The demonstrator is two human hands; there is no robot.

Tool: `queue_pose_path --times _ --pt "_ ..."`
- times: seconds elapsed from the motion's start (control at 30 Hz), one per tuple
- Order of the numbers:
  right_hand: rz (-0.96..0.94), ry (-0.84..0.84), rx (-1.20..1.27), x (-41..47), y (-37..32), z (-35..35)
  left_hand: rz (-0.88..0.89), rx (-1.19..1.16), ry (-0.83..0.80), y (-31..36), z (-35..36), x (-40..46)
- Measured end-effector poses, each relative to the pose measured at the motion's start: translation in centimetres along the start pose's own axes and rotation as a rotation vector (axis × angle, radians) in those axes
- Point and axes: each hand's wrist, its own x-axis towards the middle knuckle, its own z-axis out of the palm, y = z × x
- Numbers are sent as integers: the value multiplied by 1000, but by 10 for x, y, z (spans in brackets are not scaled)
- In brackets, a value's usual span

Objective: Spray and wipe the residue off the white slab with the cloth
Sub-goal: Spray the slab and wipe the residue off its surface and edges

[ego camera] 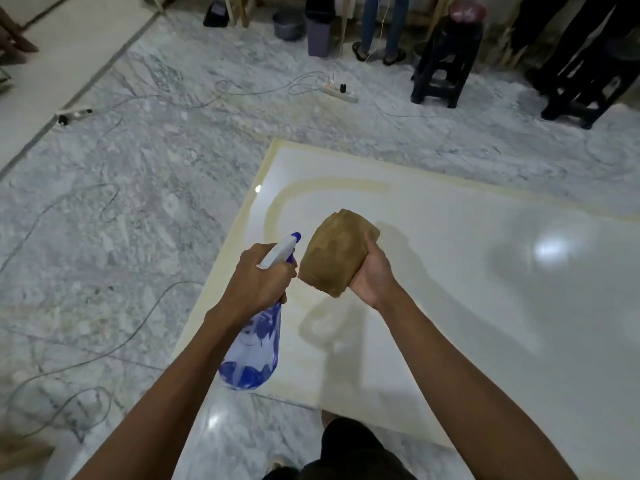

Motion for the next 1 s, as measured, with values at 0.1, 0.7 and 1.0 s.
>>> queue_pose_path --times 0.1,0.7,1.0 --pt "-20 290 -325 55 -51 -52 16 -18 0 26 6 50" --pt "-64 403 -2007 229 -43 -133 34 -35 -45 49 27 155" --pt "-175 316 -2023 88 91 -110 81 -89 -65 7 1 68"
